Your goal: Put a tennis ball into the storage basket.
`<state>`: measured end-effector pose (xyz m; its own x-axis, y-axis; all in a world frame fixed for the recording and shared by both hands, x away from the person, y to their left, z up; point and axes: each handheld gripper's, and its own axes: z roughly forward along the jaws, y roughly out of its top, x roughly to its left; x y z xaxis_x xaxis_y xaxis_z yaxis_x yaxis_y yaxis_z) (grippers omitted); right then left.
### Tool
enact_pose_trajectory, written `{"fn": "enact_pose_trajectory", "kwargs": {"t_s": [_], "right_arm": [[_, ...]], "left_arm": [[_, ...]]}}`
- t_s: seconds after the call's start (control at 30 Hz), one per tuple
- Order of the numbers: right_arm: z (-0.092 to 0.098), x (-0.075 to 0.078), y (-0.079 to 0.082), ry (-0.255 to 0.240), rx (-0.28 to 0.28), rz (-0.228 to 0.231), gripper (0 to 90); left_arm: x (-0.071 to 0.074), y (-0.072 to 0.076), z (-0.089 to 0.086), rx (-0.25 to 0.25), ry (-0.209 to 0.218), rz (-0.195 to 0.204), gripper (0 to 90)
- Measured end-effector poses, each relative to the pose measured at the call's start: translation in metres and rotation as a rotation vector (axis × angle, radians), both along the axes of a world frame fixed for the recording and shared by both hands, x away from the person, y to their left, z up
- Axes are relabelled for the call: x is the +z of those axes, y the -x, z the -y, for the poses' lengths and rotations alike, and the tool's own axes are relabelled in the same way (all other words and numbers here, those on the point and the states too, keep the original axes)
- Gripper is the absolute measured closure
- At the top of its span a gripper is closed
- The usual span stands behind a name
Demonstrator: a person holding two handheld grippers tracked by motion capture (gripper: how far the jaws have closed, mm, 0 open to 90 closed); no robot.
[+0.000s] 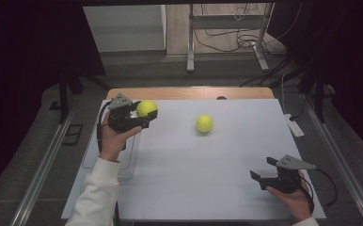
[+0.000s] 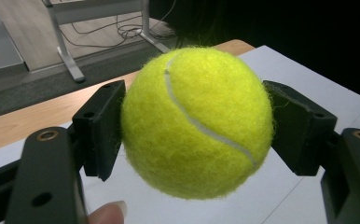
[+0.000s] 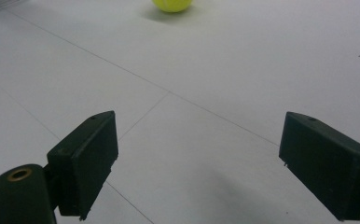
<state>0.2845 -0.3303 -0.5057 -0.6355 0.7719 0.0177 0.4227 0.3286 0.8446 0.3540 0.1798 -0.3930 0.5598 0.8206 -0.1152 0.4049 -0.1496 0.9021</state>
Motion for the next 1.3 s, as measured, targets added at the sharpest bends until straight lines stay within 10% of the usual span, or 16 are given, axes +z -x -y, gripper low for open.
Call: {"fn": "enact_pose_trajectory", "kwargs": {"t_s": [1.3], "right_arm": [[0.000,0.000,0.000,0.002,-0.001,0.000,12.1]], "left_arm": [[-0.004,-0.006,-0.025,0.082,0.005,-0.011,26.9]]}}
